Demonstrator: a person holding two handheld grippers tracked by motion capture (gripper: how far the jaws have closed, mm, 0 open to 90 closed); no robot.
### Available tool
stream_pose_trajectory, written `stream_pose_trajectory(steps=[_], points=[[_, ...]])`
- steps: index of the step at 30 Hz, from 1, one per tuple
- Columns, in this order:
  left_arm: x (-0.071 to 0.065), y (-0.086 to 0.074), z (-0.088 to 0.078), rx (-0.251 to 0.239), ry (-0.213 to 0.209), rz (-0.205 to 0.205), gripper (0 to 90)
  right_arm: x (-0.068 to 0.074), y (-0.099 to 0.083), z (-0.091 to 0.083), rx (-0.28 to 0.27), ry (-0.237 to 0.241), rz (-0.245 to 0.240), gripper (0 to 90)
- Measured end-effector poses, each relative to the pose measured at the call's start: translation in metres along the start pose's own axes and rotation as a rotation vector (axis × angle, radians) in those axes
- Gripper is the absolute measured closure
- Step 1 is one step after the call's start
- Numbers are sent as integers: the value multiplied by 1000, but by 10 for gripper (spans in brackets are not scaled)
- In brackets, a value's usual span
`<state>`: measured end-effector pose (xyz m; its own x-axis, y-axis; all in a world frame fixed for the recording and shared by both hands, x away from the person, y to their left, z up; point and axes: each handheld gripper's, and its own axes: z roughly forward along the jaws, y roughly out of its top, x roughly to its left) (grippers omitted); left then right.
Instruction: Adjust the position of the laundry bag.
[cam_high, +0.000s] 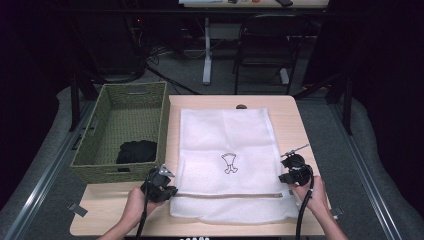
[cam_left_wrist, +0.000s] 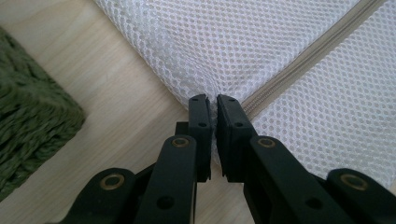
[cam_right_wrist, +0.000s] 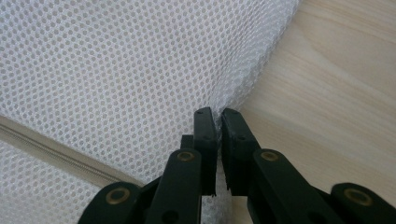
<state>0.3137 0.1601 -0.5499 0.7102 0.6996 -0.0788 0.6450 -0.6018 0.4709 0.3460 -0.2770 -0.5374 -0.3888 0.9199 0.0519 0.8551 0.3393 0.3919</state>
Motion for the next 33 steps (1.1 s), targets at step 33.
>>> stream_pose_trajectory(steps=[33], points=[[17,-8,-13,7,108,-15,835,20,23,14,-16,45,-41,855]])
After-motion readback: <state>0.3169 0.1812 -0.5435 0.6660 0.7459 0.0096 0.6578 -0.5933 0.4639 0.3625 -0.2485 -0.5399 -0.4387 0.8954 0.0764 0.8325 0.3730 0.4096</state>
